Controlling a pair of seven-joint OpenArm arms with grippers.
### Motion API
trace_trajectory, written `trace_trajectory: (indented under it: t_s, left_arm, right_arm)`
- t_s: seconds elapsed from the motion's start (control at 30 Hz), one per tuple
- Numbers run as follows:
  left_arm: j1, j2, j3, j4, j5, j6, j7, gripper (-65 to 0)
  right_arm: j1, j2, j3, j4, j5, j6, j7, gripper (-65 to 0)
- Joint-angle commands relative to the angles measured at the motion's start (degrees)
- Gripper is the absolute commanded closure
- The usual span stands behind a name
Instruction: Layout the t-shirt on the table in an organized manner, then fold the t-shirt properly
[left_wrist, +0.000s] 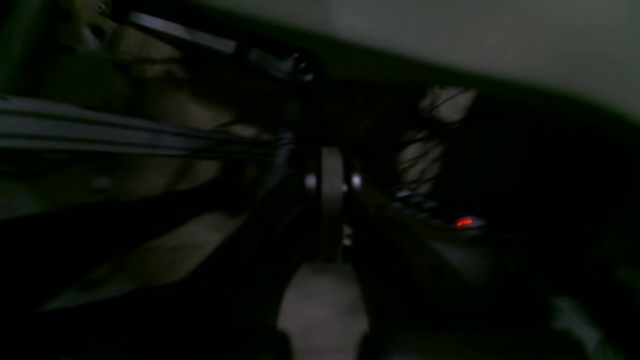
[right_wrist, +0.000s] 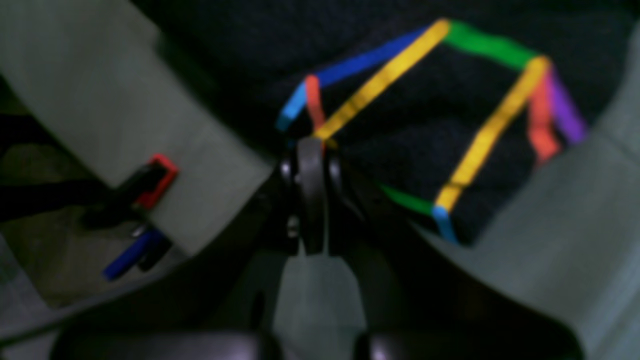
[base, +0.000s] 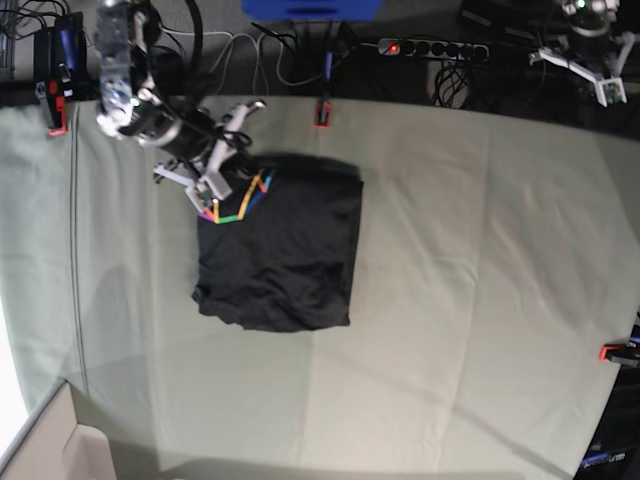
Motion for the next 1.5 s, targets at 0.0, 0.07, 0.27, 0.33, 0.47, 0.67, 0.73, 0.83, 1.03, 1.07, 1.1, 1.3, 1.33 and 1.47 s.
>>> trace_trajectory:
  t_s: [0.0, 0.07, 0.27, 0.33, 0.47, 0.67, 0.73, 0.83, 1.03, 1.07, 1.1, 1.3, 1.33, 1.47]
  left_arm:
    - [1.88, 0.17, -0.21, -1.03, -1.53, 0.33, 0.28, 0.0]
    - [2.05, 0.0, -0.12, -5.07, -4.43, 0.33, 0.19, 0.0]
    - [-2.43, -1.23, -0.03, -19.22, -8.03, 0.33, -4.38, 0.0]
    - [-3.75, -1.5, 0.49, -23.88, -7.68, 0.33, -8.69, 0.0]
    - [-6.39, -4.84, 8.14, -35.84, -6.01, 0.33, -17.83, 0.0]
    - [-14.65, -10.2, 22.12, -61.25, -5.57, 0.33, -28.11, 0.0]
    - [-18.43, -11.17, 25.64, -70.83, -5.83, 0.33, -33.92, 0.0]
    - [-23.09, -11.17, 30.65, -82.17, -5.39, 0.6, -42.0, 0.0]
    - [-28.28, -9.67, 36.36, -87.97, -5.75, 0.95, -38.31, -0.2]
    - [-28.89, -9.23, 36.45, -87.88, -5.75, 0.95, -37.61, -0.3]
    - [-29.86, -9.15, 36.36, -87.88, -5.75, 0.95, -36.99, -0.5]
    - [-31.09, -7.56, 36.89, -87.88, -5.66, 0.25, -34.18, -0.5]
    - [-31.09, -7.48, 36.89, -87.88, -5.75, 0.25, -34.0, -0.5]
    - [-31.09, -7.3, 36.89, -87.88, -5.75, 0.16, -32.33, -0.5]
  right_arm:
    - [-1.65, 0.33, 1.49, 3.24, 1.03, 1.06, 1.26, 0.0]
    - [-4.99, 0.15, 4.66, 7.29, 1.03, 1.06, 1.26, 0.0]
    - [-12.64, 0.15, 10.72, 10.19, 1.03, 1.06, 1.17, 0.0]
    - [-14.92, 0.15, 12.92, 9.93, 1.03, 1.06, 1.17, 0.0]
    - [-18.09, 0.15, 17.05, 6.23, 0.94, 1.06, 1.79, 0.0]
    - [-20.55, 0.33, 20.39, -5.72, -1.08, 1.06, 7.59, 0.0]
    - [-20.81, 0.15, 20.83, -11.09, -3.89, 1.06, 11.54, 0.0]
    - [-20.55, -0.64, 20.74, -21.9, -6.62, -0.92, 19.54, 0.0]
    - [-13.43, -0.82, 16.79, -48.71, -9.87, -14.1, 37.57, 0.0]
    - [-11.93, -0.91, 16.35, -53.11, -10.13, -16.39, 40.82, 0.0]
    - [-10.53, -0.99, 16.08, -57.5, -10.13, -19.47, 43.9, 0.0]
    - [-1.21, -2.22, 15.56, -81.94, -9.87, -45.93, 62.09, 0.0]
    - [-0.24, -2.49, 15.56, -84.23, -9.87, -49.18, 64.2, 0.0]
    - [0.64, -5.92, 15.2, -85.9, -10.04, -52.87, 67.54, 0.0]
